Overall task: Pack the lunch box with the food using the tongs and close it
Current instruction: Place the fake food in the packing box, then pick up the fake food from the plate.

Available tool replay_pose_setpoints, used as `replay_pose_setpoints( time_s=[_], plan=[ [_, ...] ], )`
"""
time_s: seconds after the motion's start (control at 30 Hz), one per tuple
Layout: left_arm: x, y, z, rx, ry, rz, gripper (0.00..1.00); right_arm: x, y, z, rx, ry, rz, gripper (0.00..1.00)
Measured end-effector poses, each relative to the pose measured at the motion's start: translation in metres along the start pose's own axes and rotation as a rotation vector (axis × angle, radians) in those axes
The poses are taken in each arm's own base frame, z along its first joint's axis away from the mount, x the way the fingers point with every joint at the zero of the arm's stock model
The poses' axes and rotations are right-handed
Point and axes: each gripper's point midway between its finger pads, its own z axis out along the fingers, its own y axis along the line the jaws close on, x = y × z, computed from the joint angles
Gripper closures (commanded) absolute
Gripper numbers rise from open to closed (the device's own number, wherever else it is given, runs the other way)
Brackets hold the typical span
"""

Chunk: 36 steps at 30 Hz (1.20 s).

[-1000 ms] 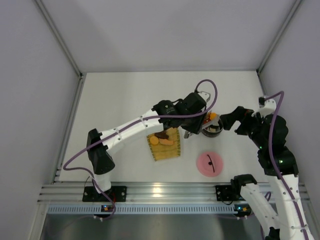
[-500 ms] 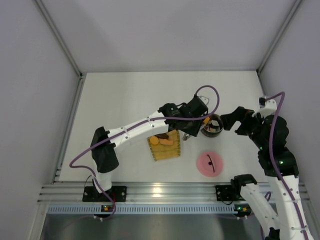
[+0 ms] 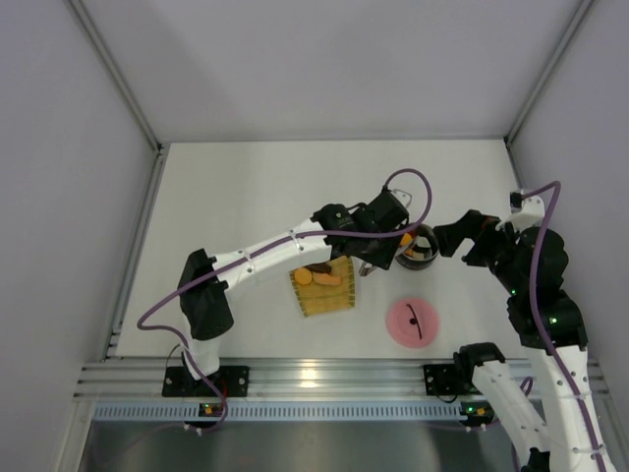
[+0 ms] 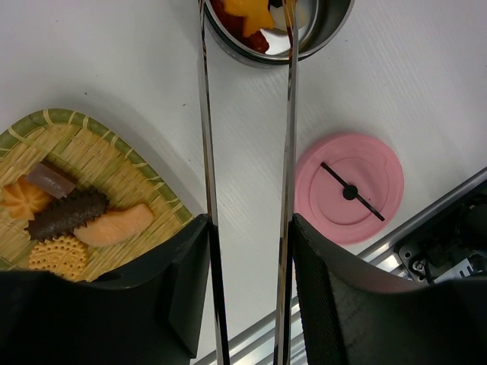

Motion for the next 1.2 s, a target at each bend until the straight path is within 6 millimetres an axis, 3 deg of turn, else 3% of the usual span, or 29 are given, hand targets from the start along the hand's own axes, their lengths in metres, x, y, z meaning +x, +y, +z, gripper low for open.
replay_pose_setpoints(
  time_s=[0.4, 0.5, 0.7, 0.8, 0.87, 1.03, 1.2],
  plan=[
    [-0.003, 0.002, -0.005, 0.003, -0.024, 0.006, 0.48, 0.000, 0.000, 0.000, 0.000, 0.000, 0.000, 0.01],
    [-0.003, 0.011, -0.023, -0.015, -0.053, 0.001, 0.48, 0.000, 0.000, 0.000, 0.000, 0.000, 0.000, 0.00],
    [0.008, 0.043, -0.087, -0.055, -0.139, -0.053, 0.47, 0.000, 0.000, -0.001, -0.001, -0.002, 0.000, 0.00],
    [0.027, 0.061, -0.108, -0.077, -0.152, -0.089, 0.47, -0.001, 0.001, -0.001, -0.004, -0.006, -0.001, 0.01],
    [0.047, 0.073, -0.111, -0.102, -0.126, -0.104, 0.47, -0.001, 0.001, -0.002, -0.005, -0.006, 0.000, 0.01],
    [0.098, 0.096, -0.101, -0.171, -0.012, -0.125, 0.48, 0.002, 0.001, 0.000, -0.008, 0.002, 0.001, 0.01],
    [0.129, 0.108, -0.099, -0.208, 0.057, -0.146, 0.48, 0.006, -0.001, 0.001, -0.006, 0.013, 0.003, 0.00]
  ],
)
